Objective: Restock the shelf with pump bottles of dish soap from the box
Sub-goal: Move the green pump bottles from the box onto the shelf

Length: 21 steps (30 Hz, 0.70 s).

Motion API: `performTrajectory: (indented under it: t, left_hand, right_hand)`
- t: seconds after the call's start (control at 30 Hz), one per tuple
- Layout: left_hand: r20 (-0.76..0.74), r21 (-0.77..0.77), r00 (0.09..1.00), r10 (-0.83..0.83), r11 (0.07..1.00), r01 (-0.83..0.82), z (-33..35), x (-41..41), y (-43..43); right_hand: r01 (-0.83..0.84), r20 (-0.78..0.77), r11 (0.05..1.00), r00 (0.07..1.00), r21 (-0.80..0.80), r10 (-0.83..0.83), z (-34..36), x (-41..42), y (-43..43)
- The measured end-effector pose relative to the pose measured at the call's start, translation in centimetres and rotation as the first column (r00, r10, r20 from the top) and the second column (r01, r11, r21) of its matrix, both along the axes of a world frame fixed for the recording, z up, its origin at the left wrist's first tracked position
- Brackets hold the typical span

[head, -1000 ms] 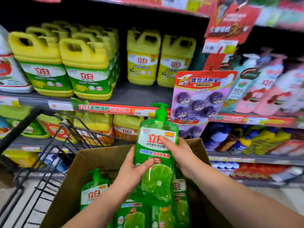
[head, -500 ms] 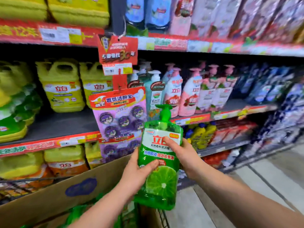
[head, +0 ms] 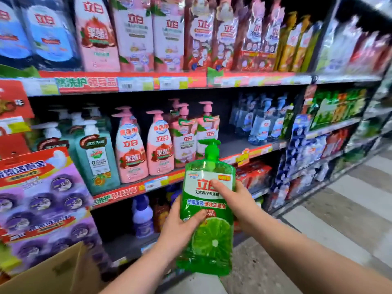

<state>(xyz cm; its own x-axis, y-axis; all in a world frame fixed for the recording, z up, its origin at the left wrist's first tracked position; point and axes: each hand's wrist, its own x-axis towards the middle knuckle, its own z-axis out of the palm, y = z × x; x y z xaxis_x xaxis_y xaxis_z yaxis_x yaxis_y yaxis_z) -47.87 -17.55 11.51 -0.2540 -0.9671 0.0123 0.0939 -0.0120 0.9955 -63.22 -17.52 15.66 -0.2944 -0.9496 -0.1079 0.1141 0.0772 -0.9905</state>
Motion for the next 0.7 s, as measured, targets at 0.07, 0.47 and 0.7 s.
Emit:
performTrajectory:
  t: [0.07,0.47,0.7]
  left_hand:
    - [-0.015,-0.005,1.000,-0.022,1.000,0.021,0.1,-2.5,-0.4]
    - [-0.023,-0.045,0.975,-0.223,0.974,0.222,0.6,-16.4,-6.4]
    - [-0.026,-0.066,0.965,-0.259,0.964,0.257,0.8,-23.0,-15.9]
  right_hand:
    - [0.040,-0.014,0.999,0.999,0.007,-0.040,0.6,-2.3,0.3]
    - [0.204,-0.029,0.979,0.978,-0.022,-0.205,2.3,-14.9,-1.6]
    - [0.244,-0.081,0.969,0.966,-0.039,-0.246,3.2,-20.9,-10.1]
